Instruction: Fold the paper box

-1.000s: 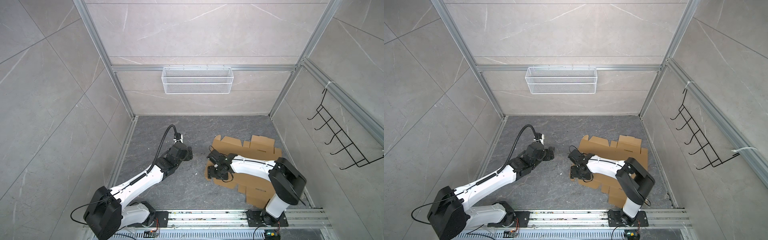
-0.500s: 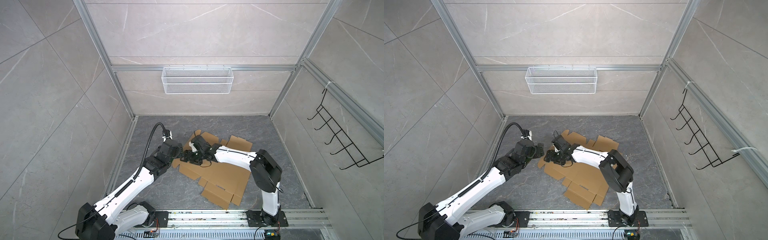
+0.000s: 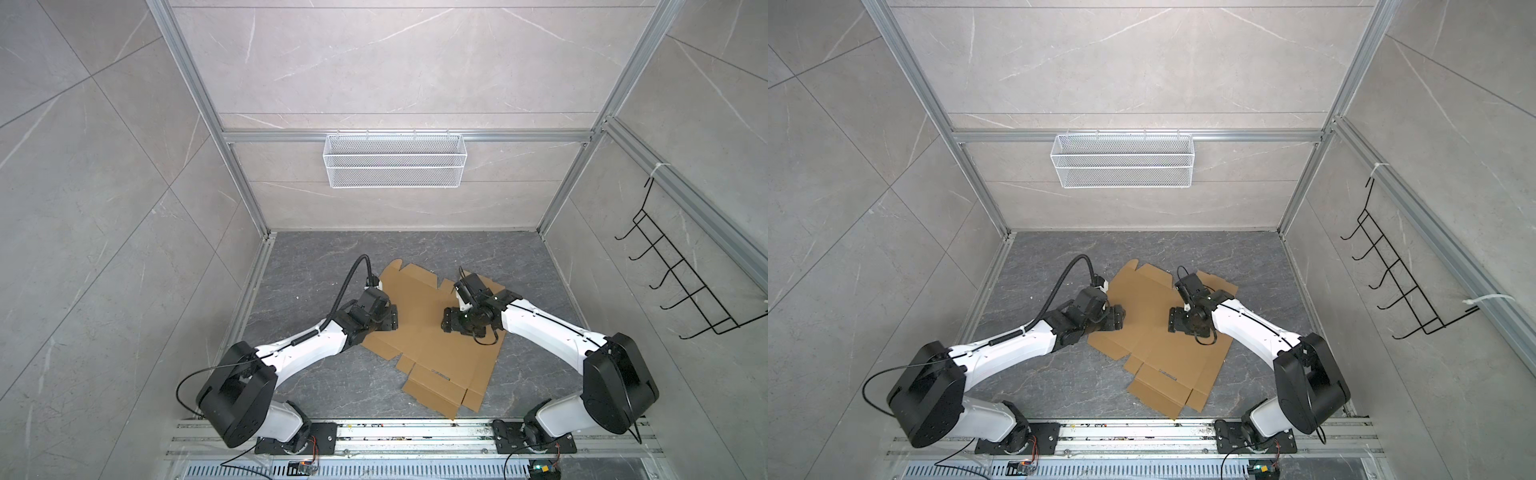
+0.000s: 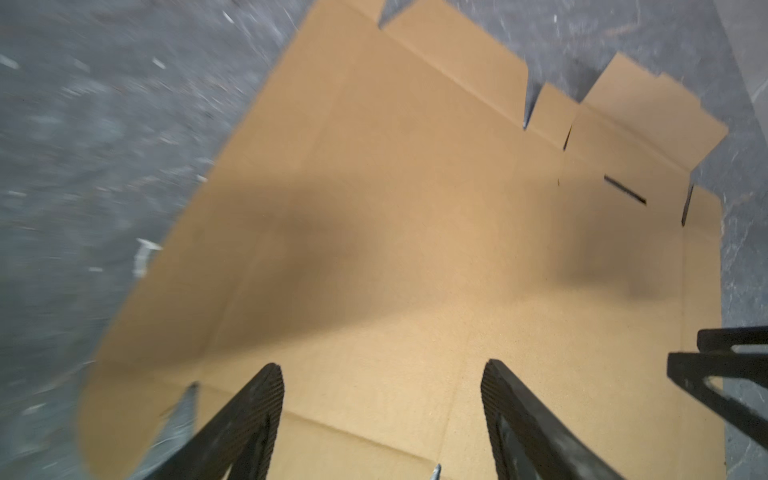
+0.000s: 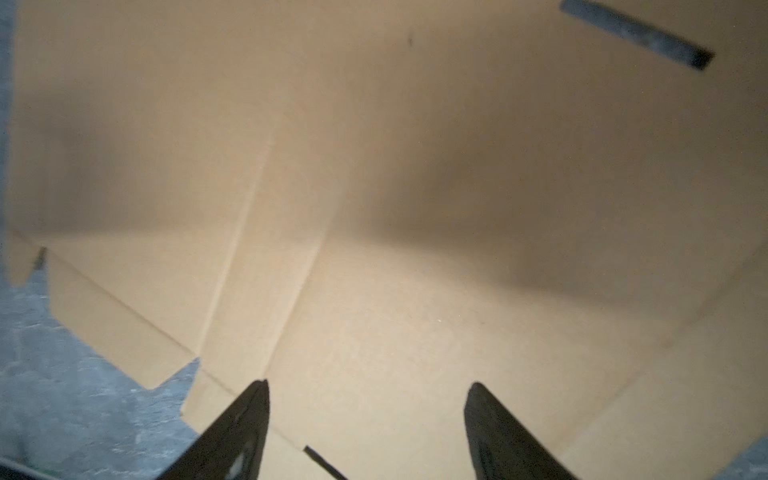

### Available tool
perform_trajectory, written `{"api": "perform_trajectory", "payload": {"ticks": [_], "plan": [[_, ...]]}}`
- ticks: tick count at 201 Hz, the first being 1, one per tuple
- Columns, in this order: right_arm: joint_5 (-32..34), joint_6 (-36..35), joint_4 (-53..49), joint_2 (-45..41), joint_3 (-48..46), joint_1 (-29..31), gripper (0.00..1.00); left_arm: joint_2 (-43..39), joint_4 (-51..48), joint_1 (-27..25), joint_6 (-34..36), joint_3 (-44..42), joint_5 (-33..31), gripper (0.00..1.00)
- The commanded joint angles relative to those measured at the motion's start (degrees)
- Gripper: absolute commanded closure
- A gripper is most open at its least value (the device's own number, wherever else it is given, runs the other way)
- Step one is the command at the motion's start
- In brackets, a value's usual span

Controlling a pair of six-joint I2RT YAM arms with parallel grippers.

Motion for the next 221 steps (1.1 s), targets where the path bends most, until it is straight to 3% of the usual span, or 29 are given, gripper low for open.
{"api": "perform_trajectory", "payload": {"ticks": [1,36,63,97,162,194,221], "plan": [[-0.8,0.4,0.0,-0.2,-3.3,0.1,0.24,2.5,5.6,-0.2,-2.0,2.7,2.6,0.22],[-3.3,3.0,5.7,3.5,-5.4,0.2,0.25,5.1,7.0,-0.1,-2.3,2.3,2.8,0.22],[-1.4,1.8,6.5,6.9,-3.0,0.2,0.25,5.6,8.6,-0.1,-2.8,-0.2,1.9,0.22],[1.7,-1.8,6.7,13.1,3.0,0.2,0.25,2.8,13.1,-0.2,-3.2,-6.5,-1.0,0.22],[1.9,-4.6,7.8,25.6,18.4,0.2,0.25,1.9,14.3,-0.3,-11.2,-11.9,1.8,0.23],[-1.7,-5.1,6.8,28.8,26.1,0.2,0.25,0.6,12.6,-1.9,-11.5,-11.5,2.1,0.24],[-8.0,-5.4,8.7,24.1,24.7,-2.0,0.25,-5.7,5.4,-2.0,-8.8,-9.7,-1.0,0.24]]}}
